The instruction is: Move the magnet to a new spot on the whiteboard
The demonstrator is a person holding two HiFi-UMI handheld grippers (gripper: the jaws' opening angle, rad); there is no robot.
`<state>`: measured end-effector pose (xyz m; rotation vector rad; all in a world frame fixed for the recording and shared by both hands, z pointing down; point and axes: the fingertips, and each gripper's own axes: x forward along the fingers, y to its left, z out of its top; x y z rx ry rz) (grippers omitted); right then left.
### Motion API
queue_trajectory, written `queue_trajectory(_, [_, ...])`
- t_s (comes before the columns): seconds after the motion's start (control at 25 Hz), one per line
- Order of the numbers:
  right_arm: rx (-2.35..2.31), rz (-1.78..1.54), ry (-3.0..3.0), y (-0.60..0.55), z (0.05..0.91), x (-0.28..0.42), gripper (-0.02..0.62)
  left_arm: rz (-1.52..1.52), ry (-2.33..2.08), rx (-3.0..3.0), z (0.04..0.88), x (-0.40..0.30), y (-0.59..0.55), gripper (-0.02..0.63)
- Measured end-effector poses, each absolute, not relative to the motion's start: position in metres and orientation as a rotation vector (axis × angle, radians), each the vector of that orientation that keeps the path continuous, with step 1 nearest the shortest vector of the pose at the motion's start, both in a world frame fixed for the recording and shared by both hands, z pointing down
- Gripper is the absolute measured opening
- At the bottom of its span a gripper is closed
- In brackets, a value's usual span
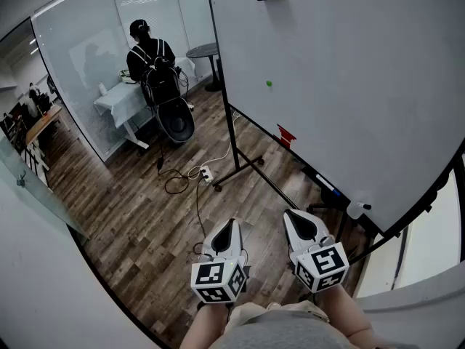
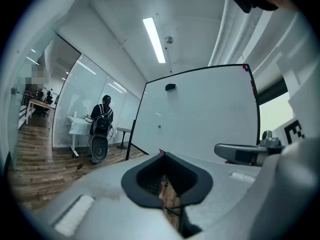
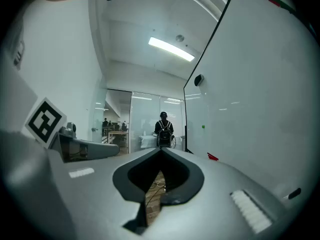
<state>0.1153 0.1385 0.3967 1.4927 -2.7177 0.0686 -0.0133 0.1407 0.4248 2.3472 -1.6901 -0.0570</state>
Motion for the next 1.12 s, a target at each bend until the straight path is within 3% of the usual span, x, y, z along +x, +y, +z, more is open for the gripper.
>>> queue_trajectory(1.12, [1.376, 0.096, -2.767, 0.130, 0.410, 0.123, 0.000, -0.072, -1.747, 2.280, 0.433, -0.002, 0.132, 0.005])
